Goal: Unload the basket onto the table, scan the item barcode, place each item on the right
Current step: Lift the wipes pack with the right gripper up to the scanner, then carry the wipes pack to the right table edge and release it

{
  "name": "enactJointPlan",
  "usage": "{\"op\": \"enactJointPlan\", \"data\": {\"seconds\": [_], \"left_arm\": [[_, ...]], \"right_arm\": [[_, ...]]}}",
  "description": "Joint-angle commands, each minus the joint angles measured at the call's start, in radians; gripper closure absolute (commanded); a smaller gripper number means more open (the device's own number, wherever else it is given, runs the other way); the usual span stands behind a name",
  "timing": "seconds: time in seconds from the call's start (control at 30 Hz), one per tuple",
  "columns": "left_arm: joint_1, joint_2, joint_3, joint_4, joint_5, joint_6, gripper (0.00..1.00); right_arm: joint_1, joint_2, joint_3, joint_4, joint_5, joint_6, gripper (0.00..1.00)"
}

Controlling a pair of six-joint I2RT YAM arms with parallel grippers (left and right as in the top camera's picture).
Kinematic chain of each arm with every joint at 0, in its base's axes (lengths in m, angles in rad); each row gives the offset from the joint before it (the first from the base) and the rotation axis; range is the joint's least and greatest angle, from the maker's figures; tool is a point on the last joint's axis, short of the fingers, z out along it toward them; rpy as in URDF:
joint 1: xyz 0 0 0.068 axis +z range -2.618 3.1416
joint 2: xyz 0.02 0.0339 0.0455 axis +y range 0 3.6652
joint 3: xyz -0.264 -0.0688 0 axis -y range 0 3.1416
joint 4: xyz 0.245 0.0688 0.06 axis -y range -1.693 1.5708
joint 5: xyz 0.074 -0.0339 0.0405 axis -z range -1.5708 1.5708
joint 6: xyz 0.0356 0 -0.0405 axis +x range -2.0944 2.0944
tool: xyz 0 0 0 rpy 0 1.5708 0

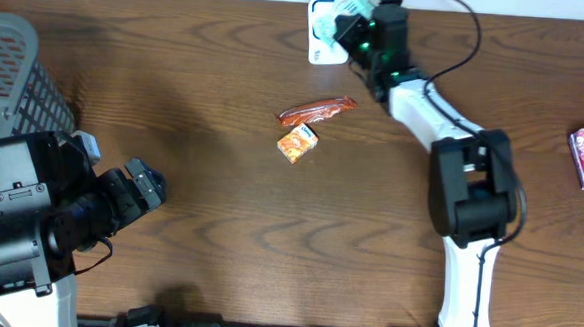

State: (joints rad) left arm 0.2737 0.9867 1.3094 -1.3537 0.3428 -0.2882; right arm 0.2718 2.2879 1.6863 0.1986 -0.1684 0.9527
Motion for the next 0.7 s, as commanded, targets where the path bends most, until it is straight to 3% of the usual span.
{"op": "enactJointPlan", "data": {"seconds": [0.0,0.33,0.5,0.67], "left_arm": [[0.0,-0.001,0.004,0.0,0.012,-0.002,0.02],[0.0,-0.001,0.004,0.0,0.012,-0.002,0.02],[0.0,-0.001,0.004,0.0,0.012,-0.002,0.02],[0.0,-0.001,0.004,0.0,0.012,-0.002,0.02]], "right_arm": [[-0.113,-0.134,0.016,-0.086,-0.02,-0.072,0.99],[-0.529,-0.353,0.016,-0.673,0.14,-0.273,0.99],[-0.724,-0.325,0.015,-0.763,-0.017,-0.465,0.99],[-0.81,-0.248,0.015,-0.752,-0.135,-0.539,0.99]]}}
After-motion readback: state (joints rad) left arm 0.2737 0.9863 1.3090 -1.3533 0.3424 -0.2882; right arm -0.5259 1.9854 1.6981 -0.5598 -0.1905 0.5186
